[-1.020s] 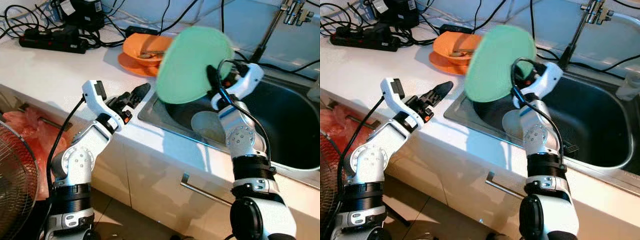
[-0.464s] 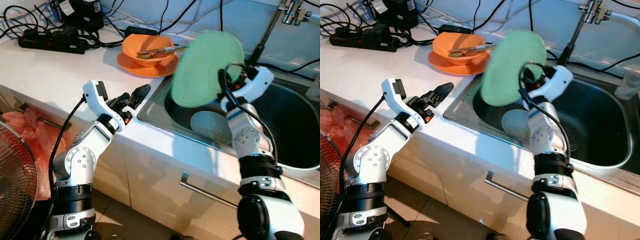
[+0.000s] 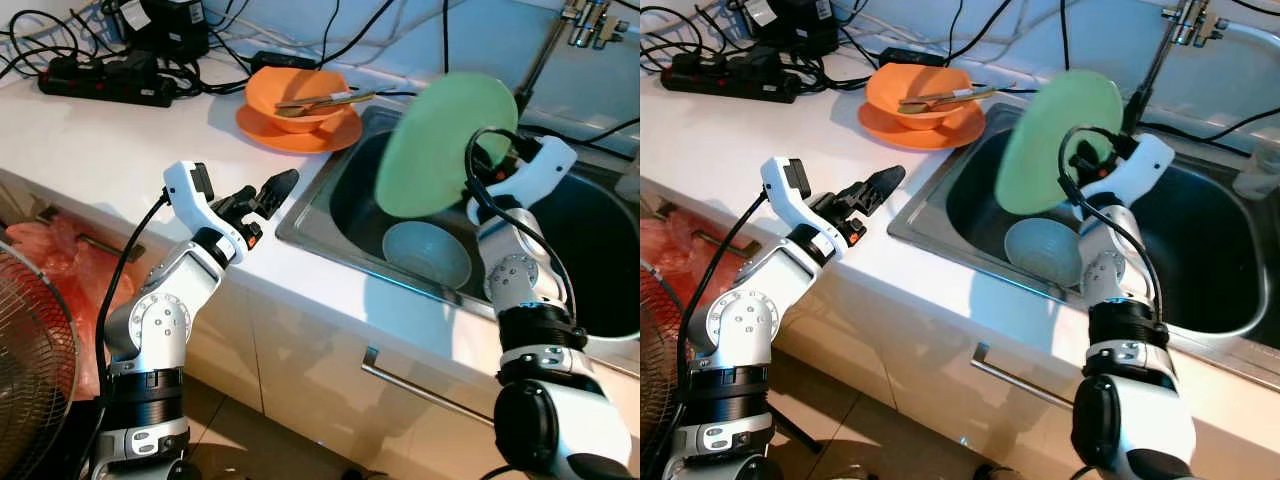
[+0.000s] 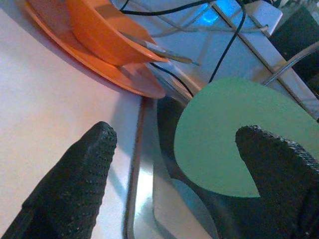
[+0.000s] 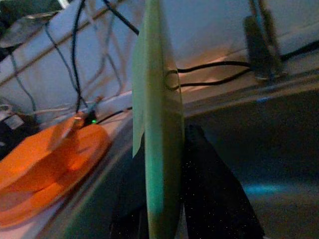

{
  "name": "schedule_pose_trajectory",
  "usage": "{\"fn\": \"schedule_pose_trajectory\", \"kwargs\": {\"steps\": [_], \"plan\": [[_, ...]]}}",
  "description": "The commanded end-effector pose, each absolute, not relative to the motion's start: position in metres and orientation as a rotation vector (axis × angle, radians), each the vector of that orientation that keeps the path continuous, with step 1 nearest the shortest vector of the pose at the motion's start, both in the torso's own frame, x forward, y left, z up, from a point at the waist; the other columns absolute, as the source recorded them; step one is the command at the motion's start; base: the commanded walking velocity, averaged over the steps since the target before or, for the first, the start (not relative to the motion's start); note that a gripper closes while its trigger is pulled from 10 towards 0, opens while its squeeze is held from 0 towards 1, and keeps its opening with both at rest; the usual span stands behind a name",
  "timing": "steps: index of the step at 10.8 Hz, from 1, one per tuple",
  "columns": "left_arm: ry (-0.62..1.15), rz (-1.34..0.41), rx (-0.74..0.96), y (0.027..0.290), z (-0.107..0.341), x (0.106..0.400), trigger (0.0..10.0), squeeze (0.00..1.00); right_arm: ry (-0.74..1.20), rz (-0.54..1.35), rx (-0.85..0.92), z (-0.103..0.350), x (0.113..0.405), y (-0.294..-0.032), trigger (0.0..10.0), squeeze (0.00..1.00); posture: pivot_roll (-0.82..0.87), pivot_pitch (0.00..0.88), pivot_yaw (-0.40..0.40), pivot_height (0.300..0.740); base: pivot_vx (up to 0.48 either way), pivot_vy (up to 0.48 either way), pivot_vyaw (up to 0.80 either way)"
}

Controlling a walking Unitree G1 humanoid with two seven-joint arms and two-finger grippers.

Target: Kitchen organization

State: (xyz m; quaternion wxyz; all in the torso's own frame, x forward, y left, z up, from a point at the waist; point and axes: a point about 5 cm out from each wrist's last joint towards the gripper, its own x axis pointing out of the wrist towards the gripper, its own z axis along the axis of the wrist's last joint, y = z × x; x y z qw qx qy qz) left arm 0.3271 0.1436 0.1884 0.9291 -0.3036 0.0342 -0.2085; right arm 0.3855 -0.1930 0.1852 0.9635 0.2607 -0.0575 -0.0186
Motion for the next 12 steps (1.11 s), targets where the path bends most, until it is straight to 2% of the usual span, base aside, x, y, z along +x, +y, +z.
{"fn": "schedule_pose_trajectory", "kwargs": {"steps": [1, 3, 4, 10, 11, 12], "plan": [[0.092, -0.429, -0.607, 0.141, 0.184, 0.326, 10.0, 0.00, -0.175, -0.059, 0.512, 0.199, 0.388, -0.200, 10.0, 0.00, 0.03, 0.048, -0.035, 0.740, 0.000, 0.000, 0.00], [0.099, -0.417, -0.606, 0.144, 0.184, 0.326, 10.0, 0.00, -0.067, -0.187, 0.439, 0.172, 0.386, -0.212, 10.0, 0.00, 0.04, 0.061, -0.025, 0.740, 0.000, 0.000, 0.00], [0.105, -0.420, -0.600, 0.143, 0.185, 0.325, 10.0, 0.00, 0.003, -0.191, 0.407, 0.159, 0.387, -0.210, 10.0, 0.00, 0.04, 0.071, -0.020, 0.740, 0.000, 0.000, 0.00], [0.118, -0.437, -0.583, 0.148, 0.186, 0.316, 10.0, 0.00, 0.119, -0.153, 0.419, 0.142, 0.392, -0.187, 10.0, 0.00, 0.08, 0.110, -0.004, 0.740, 0.000, 0.000, 0.00], [0.121, -0.438, -0.581, 0.148, 0.186, 0.316, 10.0, 0.00, 0.124, -0.147, 0.420, 0.142, 0.393, -0.186, 10.0, 0.85, 0.08, 0.109, -0.005, 0.740, 0.000, 0.000, 0.00], [0.124, -0.439, -0.579, 0.147, 0.186, 0.315, 10.0, 0.00, 0.127, -0.144, 0.419, 0.142, 0.394, -0.185, 10.0, 1.00, 0.08, 0.107, -0.007, 0.740, 0.000, 0.000, 0.00]]}}
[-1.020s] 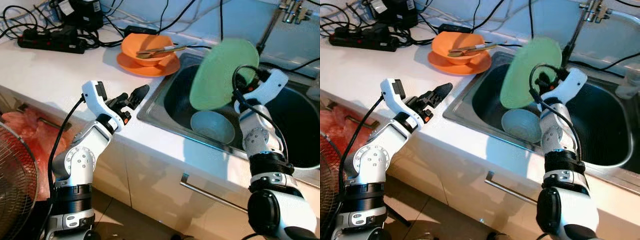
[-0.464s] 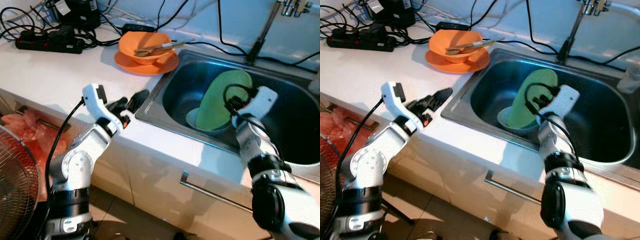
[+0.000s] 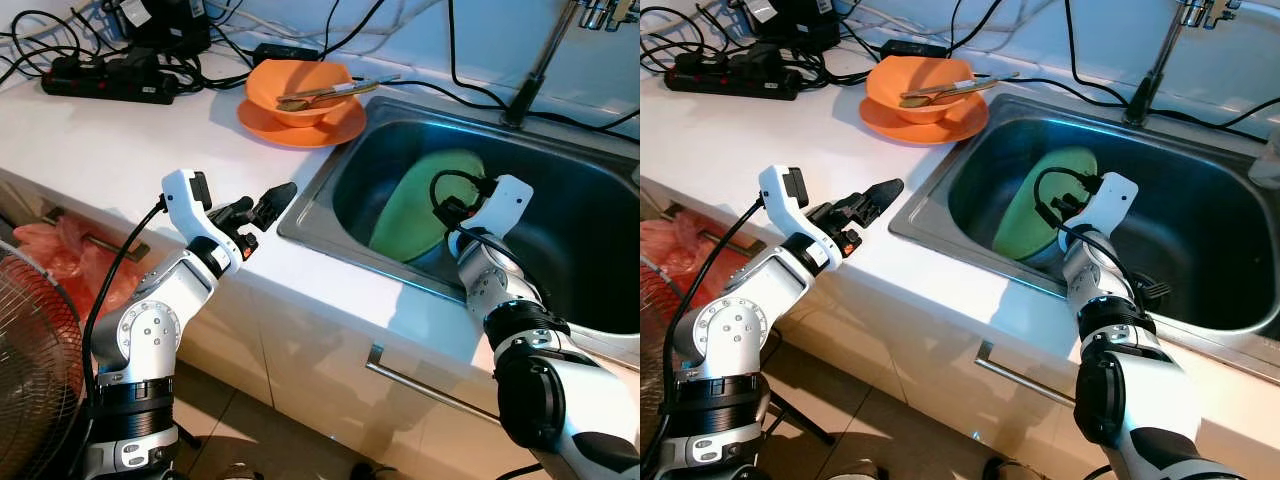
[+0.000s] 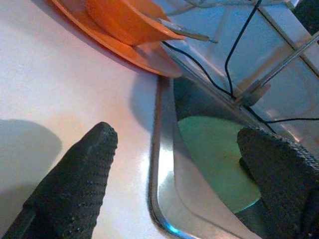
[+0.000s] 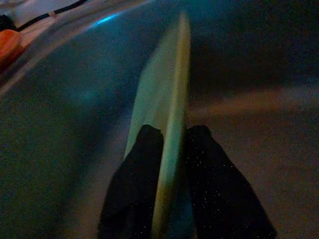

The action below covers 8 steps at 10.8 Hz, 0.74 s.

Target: Kitchen organization

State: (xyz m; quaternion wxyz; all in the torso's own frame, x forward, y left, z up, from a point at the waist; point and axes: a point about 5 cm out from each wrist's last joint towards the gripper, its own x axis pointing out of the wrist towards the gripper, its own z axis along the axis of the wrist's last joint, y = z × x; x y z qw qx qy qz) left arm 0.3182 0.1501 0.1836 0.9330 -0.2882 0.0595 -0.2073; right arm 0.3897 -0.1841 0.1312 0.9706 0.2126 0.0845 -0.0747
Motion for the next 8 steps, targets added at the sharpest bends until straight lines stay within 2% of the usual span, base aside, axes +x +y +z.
{"fn": "schedule_pose_trajectory", "kwargs": {"steps": [1, 8], "plan": [[0.127, -0.439, -0.577, 0.1468, 0.1850, 0.3153, 10.0, 0.00, 0.134, -0.145, 0.425, 0.1415, 0.3939, -0.1848, 10.0, 1.00, 0.08, 0.102, -0.011, 0.740, 0.000, 0.000, 0.00], [0.128, -0.444, -0.547, 0.1454, 0.1855, 0.3179, 10.0, 0.00, 0.126, -0.145, 0.411, 0.1452, 0.3955, -0.1873, 10.0, 1.00, 0.08, 0.084, -0.019, 0.740, 0.000, 0.000, 0.00]]}}
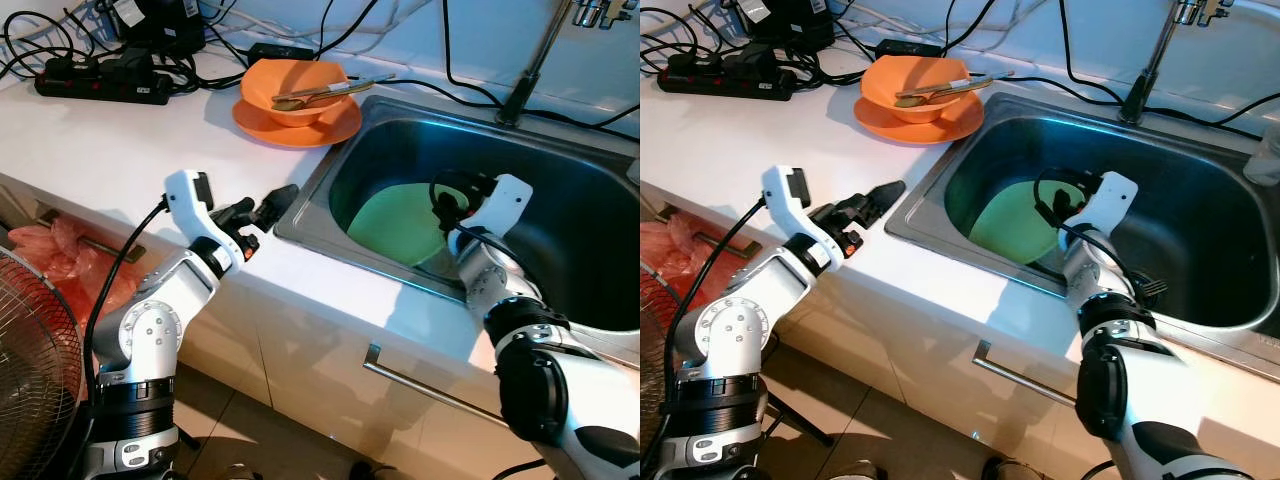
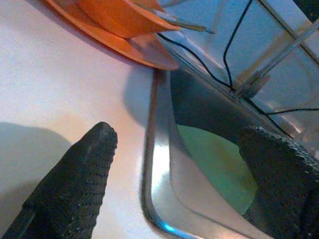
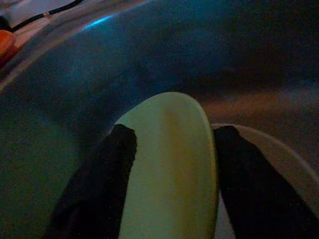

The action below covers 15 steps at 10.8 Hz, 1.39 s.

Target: Kitchen organization

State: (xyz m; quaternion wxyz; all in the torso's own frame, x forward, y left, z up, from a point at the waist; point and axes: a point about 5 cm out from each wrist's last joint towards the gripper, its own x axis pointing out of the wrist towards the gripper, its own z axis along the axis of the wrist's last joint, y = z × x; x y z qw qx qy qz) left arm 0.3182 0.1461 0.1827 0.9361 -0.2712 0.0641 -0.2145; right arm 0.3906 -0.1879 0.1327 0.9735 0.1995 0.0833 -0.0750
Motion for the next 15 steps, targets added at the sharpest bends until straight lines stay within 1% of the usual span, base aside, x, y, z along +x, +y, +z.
{"fn": "schedule_pose_trajectory", "kwargs": {"steps": [1, 4, 14, 15], "plan": [[0.128, -0.463, -0.523, 0.143, 0.185, 0.317, 10.0, 0.00, 0.122, -0.144, 0.363, 0.148, 0.396, -0.189, 10.0, 1.00, 0.07, 0.079, -0.022, 0.740, 0.000, 0.000, 0.00], [0.134, -0.521, -0.482, 0.138, 0.185, 0.316, 10.0, 0.00, 0.120, -0.149, 0.353, 0.148, 0.395, -0.195, 10.0, 1.00, 0.06, 0.069, -0.026, 0.740, 0.000, 0.000, 0.00], [0.134, -0.521, -0.482, 0.138, 0.185, 0.316, 10.0, 0.00, 0.120, -0.149, 0.353, 0.148, 0.395, -0.195, 10.0, 1.00, 0.06, 0.069, -0.026, 0.740, 0.000, 0.000, 0.00], [0.133, -0.585, -0.372, 0.133, 0.186, 0.314, 10.0, 0.00, 0.063, -0.163, 0.243, 0.163, 0.397, -0.204, 10.0, 1.00, 0.04, 0.039, -0.029, 0.740, 0.000, 0.000, 0.00]]}}
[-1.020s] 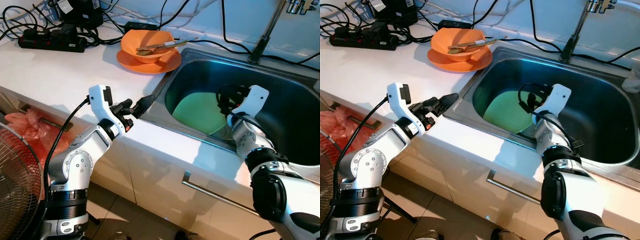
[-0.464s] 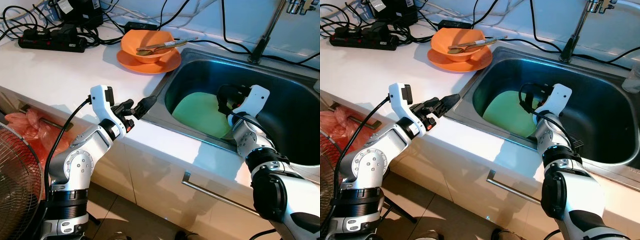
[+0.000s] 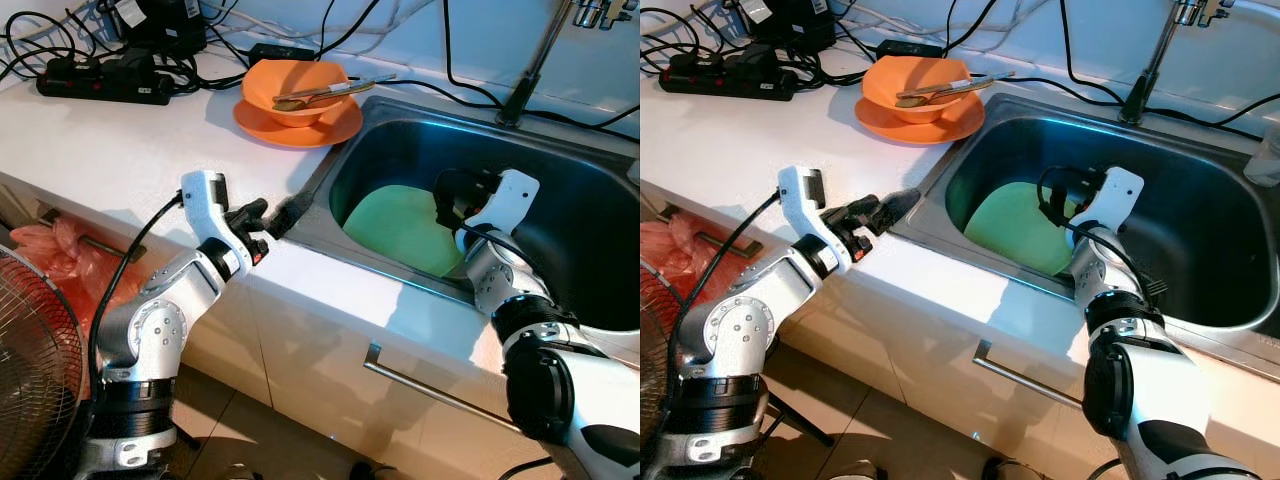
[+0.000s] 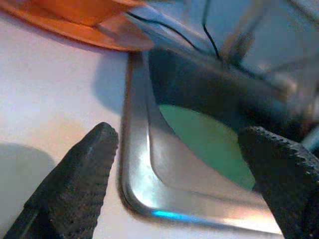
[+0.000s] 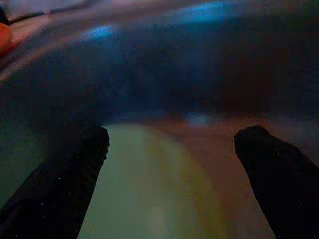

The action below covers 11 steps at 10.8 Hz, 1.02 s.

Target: Kitchen organization

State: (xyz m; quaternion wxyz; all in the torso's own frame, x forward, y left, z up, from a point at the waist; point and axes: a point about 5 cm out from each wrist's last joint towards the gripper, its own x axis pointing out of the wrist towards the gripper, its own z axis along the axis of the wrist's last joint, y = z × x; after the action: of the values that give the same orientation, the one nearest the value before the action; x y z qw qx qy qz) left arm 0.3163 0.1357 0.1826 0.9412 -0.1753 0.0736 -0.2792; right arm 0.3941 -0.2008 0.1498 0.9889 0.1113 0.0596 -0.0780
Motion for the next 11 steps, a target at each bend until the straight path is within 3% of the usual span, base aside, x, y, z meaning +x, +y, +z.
{"fn": "schedule_pose_trajectory", "kwargs": {"steps": [1, 6, 9, 10, 11], "plan": [[0.137, -0.638, -0.263, 0.126, 0.184, 0.314, 10.0, 0.00, -0.025, -0.172, 0.081, 0.186, 0.400, -0.211, 10.0, 1.00, 0.04, 0.035, -0.031, 0.740, 0.000, 0.000, 0.00], [0.137, -0.636, -0.255, 0.127, 0.182, 0.315, 10.0, 0.00, -0.004, -0.137, 0.099, 0.182, 0.400, -0.202, 10.0, 1.00, 0.05, 0.030, -0.033, 0.740, 0.000, 0.000, 0.00], [0.085, -0.577, -0.275, 0.128, 0.188, 0.319, 10.0, 0.00, -0.105, -0.110, 0.091, 0.197, 0.398, -0.201, 10.0, 1.00, 0.04, 0.029, -0.039, 0.740, 0.000, 0.000, 0.00], [0.078, -0.563, -0.286, 0.127, 0.188, 0.320, 10.0, 0.00, -0.120, -0.106, 0.097, 0.198, 0.397, -0.200, 10.0, 0.87, 0.03, 0.029, -0.041, 0.740, 0.000, 0.000, 0.00], [0.079, -0.555, -0.287, 0.123, 0.187, 0.319, 10.0, 0.00, -0.150, -0.090, 0.102, 0.200, 0.394, -0.197, 10.0, 0.07, 0.03, 0.029, -0.042, 0.740, 0.000, 0.000, 0.00]]}}
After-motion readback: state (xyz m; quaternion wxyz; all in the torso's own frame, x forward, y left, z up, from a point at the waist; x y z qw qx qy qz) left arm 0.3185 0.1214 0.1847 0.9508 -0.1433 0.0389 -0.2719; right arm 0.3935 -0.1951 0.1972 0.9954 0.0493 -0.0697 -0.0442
